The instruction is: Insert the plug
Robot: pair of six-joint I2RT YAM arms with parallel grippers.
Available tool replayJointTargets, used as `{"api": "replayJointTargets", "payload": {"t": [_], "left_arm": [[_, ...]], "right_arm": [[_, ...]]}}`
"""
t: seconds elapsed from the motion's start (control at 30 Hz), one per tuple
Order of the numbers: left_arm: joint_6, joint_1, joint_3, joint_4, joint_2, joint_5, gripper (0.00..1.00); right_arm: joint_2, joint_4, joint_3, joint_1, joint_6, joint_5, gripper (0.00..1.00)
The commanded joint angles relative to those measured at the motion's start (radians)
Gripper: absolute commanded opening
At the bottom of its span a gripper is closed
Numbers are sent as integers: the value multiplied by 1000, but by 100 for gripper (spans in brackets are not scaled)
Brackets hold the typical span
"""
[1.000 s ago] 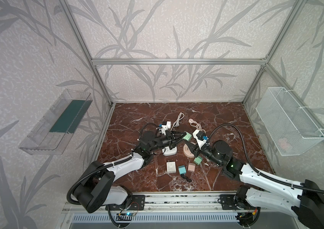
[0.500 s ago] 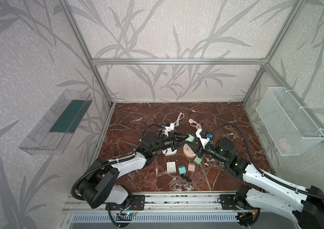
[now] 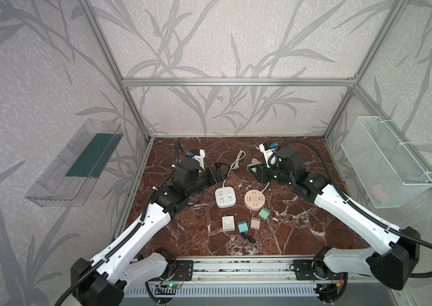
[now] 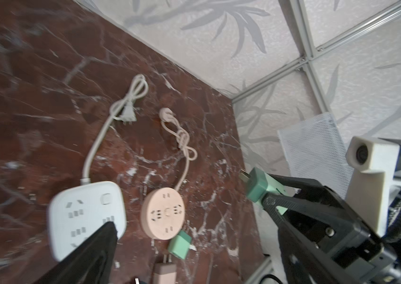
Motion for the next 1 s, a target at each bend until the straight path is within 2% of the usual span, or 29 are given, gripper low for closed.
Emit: {"api": "replayJointTargets", "payload": {"t": [0.0, 0.13, 0.27, 0.43, 0.77, 0.97], "left_arm": [[194, 1, 23, -287, 5, -247, 99], [290, 1, 50, -337, 29, -183, 99], [296, -1, 17, -324, 13, -139, 99], [279, -2, -42, -285, -5, -109, 99], [248, -2, -92, -243, -14, -75, 98], [239, -2, -99, -234, 3, -71, 97]], "right_arm": [[111, -306, 179, -5, 78, 19, 0], [299, -551, 390, -5, 77, 59, 0], [470, -719, 541, -13, 81, 37, 0], [574, -750, 583, -22, 95, -60, 0], [643, -744, 580, -86, 110, -83, 0], [661, -763, 584, -92, 125, -20, 0]]}}
